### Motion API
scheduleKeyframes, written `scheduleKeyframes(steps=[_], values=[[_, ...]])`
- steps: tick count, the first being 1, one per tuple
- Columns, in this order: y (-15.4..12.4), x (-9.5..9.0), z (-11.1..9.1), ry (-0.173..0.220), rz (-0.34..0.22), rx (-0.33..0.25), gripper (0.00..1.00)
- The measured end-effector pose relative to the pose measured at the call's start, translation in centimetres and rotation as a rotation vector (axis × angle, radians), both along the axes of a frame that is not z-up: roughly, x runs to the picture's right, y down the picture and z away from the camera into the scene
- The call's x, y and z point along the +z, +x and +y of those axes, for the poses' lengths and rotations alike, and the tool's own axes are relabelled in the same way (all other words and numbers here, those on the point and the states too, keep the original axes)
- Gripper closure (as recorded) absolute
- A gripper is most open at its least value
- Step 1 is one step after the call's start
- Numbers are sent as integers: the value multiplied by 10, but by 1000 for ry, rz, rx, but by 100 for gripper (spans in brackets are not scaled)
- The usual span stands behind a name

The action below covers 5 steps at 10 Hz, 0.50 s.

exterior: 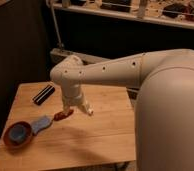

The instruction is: Drag the pepper across the table

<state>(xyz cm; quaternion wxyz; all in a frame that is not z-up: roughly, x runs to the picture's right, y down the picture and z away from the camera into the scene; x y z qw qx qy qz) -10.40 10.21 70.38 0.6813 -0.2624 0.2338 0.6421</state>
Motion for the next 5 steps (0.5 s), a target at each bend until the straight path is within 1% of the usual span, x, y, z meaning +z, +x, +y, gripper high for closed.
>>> scheduleKeyframes(steps=[2, 3, 4, 5], values=[[0, -1, 0, 1, 1, -3, 35], [1, 1, 0, 0, -10, -17, 35], [0, 2, -1, -1, -32, -38, 35], [1, 6, -4, -1, -78, -80, 35]])
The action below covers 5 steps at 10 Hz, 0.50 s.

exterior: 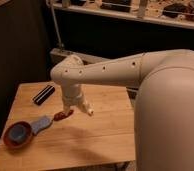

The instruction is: Drag the pepper across the table

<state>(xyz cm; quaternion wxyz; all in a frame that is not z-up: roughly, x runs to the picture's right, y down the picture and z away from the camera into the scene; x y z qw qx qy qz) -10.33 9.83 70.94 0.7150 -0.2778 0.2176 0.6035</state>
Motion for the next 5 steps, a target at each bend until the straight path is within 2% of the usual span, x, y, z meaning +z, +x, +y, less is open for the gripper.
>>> scheduleKeyframes(steps=[4, 5], values=[[4, 13, -16, -1, -223, -212, 35], [4, 20, -30, 5, -393, -366, 35]])
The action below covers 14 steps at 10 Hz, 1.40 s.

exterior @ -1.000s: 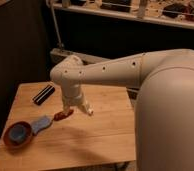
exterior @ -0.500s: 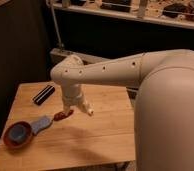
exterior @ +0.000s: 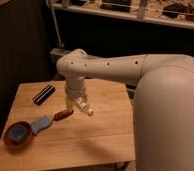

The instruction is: Drag the pepper across the table

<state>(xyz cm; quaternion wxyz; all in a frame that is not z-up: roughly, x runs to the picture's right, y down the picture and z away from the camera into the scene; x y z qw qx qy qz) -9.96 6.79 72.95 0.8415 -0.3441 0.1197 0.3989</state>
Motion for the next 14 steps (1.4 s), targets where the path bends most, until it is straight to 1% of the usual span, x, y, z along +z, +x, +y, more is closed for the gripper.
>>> scheduleKeyframes(steps=[1, 2, 3, 4, 5, 6, 7, 8, 9, 10, 11, 12, 13, 14], values=[[-3, 2, -5, 1, -74, -61, 35], [-7, 4, -8, -8, -167, -149, 35], [-9, 6, -9, -20, -225, -211, 35], [-15, 10, -8, -32, -295, -289, 35], [-22, 16, -8, -34, -350, -359, 35], [-30, 24, -8, -27, -397, -425, 35], [-34, 33, -10, -12, -417, -471, 35], [-43, 46, -14, 28, -435, -524, 35], [-54, 56, -18, 73, -444, -551, 35], [-62, 64, -22, 116, -447, -562, 35], [-71, 72, -29, 182, -437, -555, 35], [-80, 76, -33, 243, -428, -525, 35], [-85, 76, -33, 283, -412, -479, 35], [-84, 72, -26, 301, -386, -409, 35]])
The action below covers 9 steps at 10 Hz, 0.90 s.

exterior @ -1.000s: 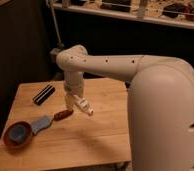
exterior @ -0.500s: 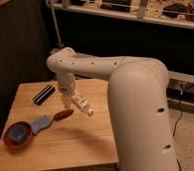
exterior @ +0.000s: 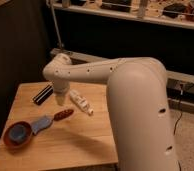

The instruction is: Drag the pepper across the table

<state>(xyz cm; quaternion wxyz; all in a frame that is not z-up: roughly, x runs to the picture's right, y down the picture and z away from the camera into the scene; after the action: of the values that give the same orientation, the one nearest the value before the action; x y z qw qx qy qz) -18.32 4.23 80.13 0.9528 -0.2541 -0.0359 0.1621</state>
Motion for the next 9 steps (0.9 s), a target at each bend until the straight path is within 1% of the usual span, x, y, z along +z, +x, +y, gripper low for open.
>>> scheduleKeyframes(steps=[1, 2, 3, 4, 5, 6, 7, 8, 9], values=[[5, -6, 12, -14, 15, 49, 35], [10, -12, 24, -31, 26, 76, 35], [18, -19, 41, -61, 38, 99, 35], [26, -25, 60, -95, 48, 103, 35], [29, -28, 71, -120, 50, 88, 35], [29, -27, 77, -135, 47, 64, 35], [24, -23, 78, -143, 37, 24, 35], [17, -16, 75, -145, 26, -28, 35], [13, -11, 72, -144, 16, -60, 35]])
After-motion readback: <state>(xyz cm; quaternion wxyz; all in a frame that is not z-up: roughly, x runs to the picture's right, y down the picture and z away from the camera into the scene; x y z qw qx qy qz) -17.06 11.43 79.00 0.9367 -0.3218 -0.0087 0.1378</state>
